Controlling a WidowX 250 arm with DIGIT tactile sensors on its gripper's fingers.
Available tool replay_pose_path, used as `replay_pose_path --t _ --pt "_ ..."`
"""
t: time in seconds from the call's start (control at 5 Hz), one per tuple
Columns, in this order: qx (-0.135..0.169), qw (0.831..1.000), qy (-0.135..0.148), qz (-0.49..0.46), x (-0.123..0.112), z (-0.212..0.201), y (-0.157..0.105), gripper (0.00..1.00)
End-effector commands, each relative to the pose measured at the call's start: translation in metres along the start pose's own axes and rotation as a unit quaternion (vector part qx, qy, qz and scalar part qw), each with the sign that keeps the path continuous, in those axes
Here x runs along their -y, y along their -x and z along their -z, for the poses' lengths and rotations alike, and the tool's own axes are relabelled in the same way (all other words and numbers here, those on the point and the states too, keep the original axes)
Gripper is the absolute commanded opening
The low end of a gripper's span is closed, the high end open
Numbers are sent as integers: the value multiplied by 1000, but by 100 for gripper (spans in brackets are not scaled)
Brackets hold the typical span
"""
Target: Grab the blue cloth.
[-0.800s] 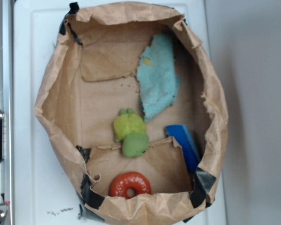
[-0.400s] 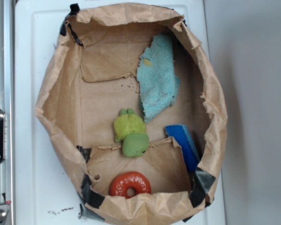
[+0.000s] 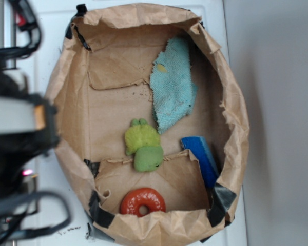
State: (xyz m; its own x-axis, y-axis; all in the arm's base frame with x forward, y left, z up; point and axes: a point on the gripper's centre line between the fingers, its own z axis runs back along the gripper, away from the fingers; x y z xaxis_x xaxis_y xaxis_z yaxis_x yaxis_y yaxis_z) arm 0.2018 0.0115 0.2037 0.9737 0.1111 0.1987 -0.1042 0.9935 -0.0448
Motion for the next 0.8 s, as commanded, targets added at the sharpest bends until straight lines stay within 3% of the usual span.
replay_pose_path --t 0.0,0.2,0.4,0.6 --pt "55 998 14 0 -44 53 -50 100" --pt "62 998 8 3 -39 61 -70 100" --pt "46 999 -27 -2 -49 85 -80 100" --pt "30 999 -34 -10 -56 103 -90 100"
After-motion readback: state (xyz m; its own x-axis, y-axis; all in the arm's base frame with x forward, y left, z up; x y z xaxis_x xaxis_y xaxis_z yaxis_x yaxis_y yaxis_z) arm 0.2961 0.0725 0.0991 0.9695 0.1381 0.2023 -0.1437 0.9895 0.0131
